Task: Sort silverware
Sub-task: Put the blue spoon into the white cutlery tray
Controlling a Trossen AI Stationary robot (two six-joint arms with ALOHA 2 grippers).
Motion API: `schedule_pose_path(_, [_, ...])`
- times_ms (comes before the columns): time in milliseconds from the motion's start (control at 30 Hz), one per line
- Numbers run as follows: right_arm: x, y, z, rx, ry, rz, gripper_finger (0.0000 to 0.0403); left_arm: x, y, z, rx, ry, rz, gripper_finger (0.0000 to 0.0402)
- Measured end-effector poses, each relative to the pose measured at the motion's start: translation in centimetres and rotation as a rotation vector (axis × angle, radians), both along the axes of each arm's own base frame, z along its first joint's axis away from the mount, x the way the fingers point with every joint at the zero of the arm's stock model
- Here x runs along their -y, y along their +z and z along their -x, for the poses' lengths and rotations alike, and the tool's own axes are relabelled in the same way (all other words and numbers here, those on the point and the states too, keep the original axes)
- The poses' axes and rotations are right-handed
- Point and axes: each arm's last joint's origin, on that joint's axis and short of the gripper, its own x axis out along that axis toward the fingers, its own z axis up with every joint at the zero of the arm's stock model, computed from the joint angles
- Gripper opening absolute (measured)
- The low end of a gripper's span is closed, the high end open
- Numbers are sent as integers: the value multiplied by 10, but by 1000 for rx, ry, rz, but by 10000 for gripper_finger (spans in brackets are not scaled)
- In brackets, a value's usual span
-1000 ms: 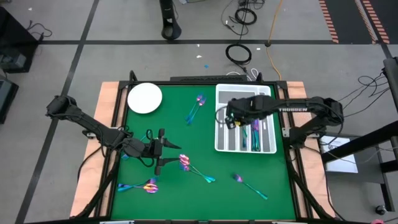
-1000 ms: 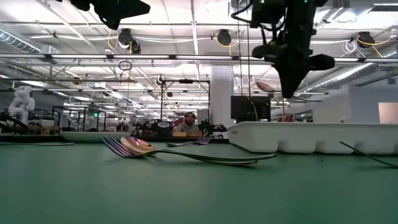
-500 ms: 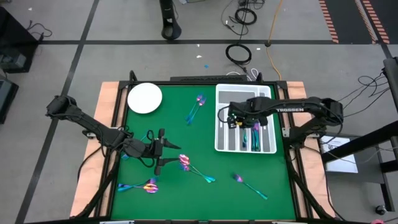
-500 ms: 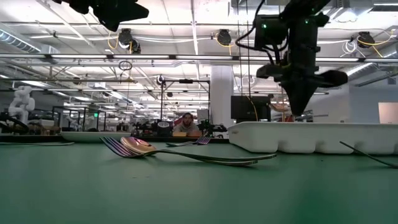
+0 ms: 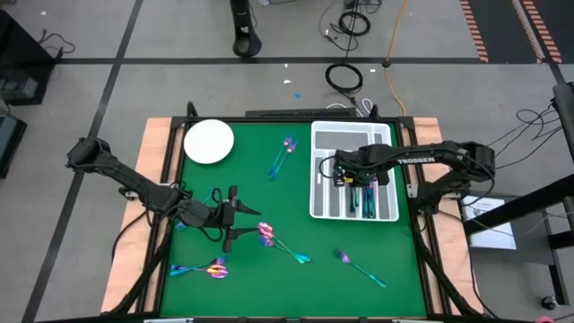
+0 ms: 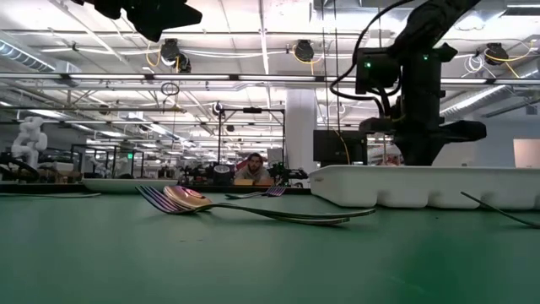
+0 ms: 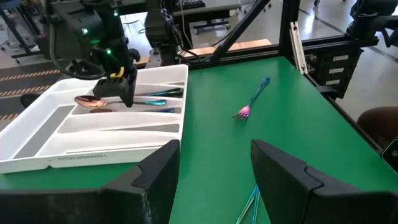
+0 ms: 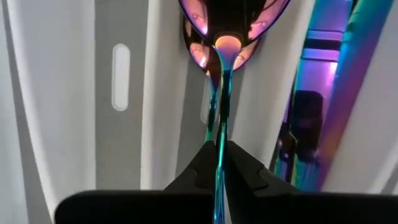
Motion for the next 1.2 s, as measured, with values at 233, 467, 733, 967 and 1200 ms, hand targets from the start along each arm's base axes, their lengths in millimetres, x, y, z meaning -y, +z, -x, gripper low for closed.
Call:
schedule_pose_path(233, [-2, -8, 1, 36, 6, -42, 0, 0, 0, 0, 0, 0, 0, 200])
schedule_pose_path(467, [-2, -8, 0, 50, 15, -37, 5, 0, 0, 0, 0, 0, -1, 200])
schedule_pose_path(733, [-1, -8, 0, 45, 31, -17, 38, 0, -1, 0, -15, 0, -8, 200])
schedule_pose_path(967, [-1, -8, 0, 48, 40, -27, 76, 0, -1, 0, -15, 0, -8, 200])
schedule_pose_path(1200, [5, 10, -4, 64, 161, -131, 99, 0, -2, 0, -15, 0, -8, 200])
